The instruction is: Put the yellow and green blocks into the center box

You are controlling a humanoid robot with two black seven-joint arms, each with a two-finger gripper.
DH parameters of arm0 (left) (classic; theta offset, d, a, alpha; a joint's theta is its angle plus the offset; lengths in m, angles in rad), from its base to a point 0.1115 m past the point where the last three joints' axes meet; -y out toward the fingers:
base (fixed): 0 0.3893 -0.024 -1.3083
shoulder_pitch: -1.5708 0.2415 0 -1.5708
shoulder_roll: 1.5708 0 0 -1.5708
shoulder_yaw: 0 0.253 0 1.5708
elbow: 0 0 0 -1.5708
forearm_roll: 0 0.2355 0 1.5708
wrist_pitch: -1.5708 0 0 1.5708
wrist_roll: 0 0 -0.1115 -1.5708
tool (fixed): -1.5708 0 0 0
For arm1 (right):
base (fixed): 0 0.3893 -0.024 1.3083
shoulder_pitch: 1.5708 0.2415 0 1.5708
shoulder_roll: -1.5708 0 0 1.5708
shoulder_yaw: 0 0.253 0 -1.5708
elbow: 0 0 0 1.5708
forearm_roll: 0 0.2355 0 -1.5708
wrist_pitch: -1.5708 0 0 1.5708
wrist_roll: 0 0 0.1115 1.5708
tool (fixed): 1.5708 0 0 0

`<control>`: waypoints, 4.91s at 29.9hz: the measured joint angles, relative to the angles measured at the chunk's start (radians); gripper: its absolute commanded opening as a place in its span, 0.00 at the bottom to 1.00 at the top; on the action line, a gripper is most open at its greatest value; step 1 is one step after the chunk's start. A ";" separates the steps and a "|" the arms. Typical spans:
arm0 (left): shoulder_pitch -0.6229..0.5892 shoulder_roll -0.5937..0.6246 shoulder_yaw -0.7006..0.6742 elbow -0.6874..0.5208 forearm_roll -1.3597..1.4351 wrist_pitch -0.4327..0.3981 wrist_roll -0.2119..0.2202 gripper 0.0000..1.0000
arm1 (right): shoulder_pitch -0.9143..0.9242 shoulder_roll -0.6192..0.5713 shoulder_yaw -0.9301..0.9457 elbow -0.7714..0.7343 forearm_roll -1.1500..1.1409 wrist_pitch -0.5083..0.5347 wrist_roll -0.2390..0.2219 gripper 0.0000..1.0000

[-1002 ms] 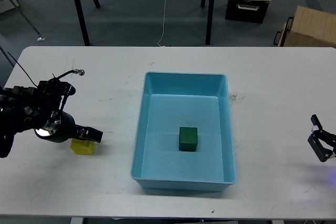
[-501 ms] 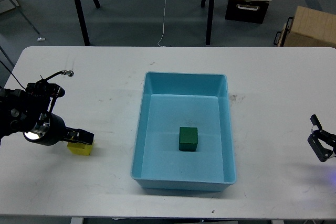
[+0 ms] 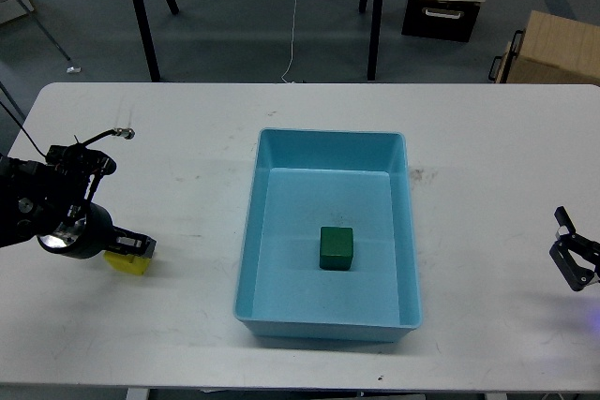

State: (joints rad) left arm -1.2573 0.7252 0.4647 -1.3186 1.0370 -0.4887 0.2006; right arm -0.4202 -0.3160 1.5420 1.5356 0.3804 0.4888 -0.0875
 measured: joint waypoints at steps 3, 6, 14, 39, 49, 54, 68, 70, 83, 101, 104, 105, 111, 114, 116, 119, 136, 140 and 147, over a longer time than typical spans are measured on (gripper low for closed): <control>-0.014 0.021 -0.012 -0.014 0.004 0.000 0.001 0.00 | -0.001 0.000 0.000 0.000 0.000 0.000 0.000 1.00; -0.067 0.050 -0.047 -0.044 0.005 0.000 0.001 0.00 | -0.001 0.000 0.000 0.000 0.000 0.000 0.000 1.00; -0.305 0.015 -0.061 -0.081 -0.025 0.000 -0.015 0.00 | -0.001 0.000 0.002 0.000 0.000 0.000 0.000 1.00; -0.504 -0.605 0.062 0.038 -0.083 0.000 -0.036 0.00 | -0.011 0.000 0.012 -0.003 0.000 0.000 0.000 1.00; -0.437 -0.719 0.084 0.098 -0.083 0.000 -0.046 0.07 | -0.024 -0.001 0.020 -0.003 0.000 0.000 0.001 1.00; -0.413 -0.725 0.085 0.109 -0.082 0.000 -0.046 0.15 | -0.029 -0.001 0.020 -0.002 0.000 0.000 0.000 1.00; -0.383 -0.725 0.084 0.110 -0.083 0.000 -0.108 0.61 | -0.039 -0.002 0.019 -0.001 0.000 0.000 0.000 1.00; -0.383 -0.725 0.082 0.110 -0.083 0.000 -0.111 0.66 | -0.042 -0.002 0.019 -0.001 0.000 0.000 0.000 1.00; -0.383 -0.725 0.074 0.125 -0.083 0.000 -0.126 0.74 | -0.049 -0.001 0.019 -0.003 0.000 0.000 0.000 1.00; -0.319 -0.446 -0.275 0.158 -0.380 0.000 -0.179 0.91 | 0.015 -0.005 0.018 -0.020 -0.022 0.000 0.001 1.00; -0.228 -0.387 -0.440 0.166 -0.430 0.000 -0.171 0.94 | 0.056 -0.013 0.016 -0.042 -0.075 0.000 0.002 1.00; -0.196 -0.371 -0.502 0.166 -0.450 0.000 -0.169 0.94 | 0.066 -0.013 0.016 -0.047 -0.091 0.000 0.002 1.00; -0.020 -0.279 -0.773 0.166 -0.600 0.000 -0.163 0.98 | 0.111 -0.015 0.020 -0.057 -0.122 0.000 0.007 1.00; 0.096 -0.216 -0.923 0.161 -0.675 0.000 -0.160 0.98 | 0.121 -0.014 0.033 -0.054 -0.123 0.000 0.010 1.00; 0.189 -0.185 -1.042 0.155 -0.702 0.000 -0.159 0.98 | 0.132 -0.012 0.038 -0.053 -0.123 0.000 0.011 1.00; 0.343 -0.164 -1.224 0.134 -0.715 0.001 -0.159 0.98 | 0.150 -0.005 0.039 -0.052 -0.123 0.000 0.011 1.00; 1.260 -0.566 -2.031 -0.261 -0.723 0.000 -0.160 0.98 | 0.107 0.034 0.060 0.012 -0.117 0.000 0.015 1.00; 1.410 -0.674 -2.056 -0.333 -0.758 0.000 -0.166 0.99 | 0.036 0.070 0.084 0.053 -0.116 0.000 0.017 1.00; 1.611 -0.724 -2.047 -0.424 -0.871 0.000 -0.163 0.99 | -0.058 0.135 0.099 0.095 -0.116 0.000 0.016 1.00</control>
State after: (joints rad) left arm 0.3535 0.0009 -1.5825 -1.7430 0.1664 -0.4887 0.0373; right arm -0.4781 -0.1809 1.6410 1.6308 0.2640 0.4887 -0.0711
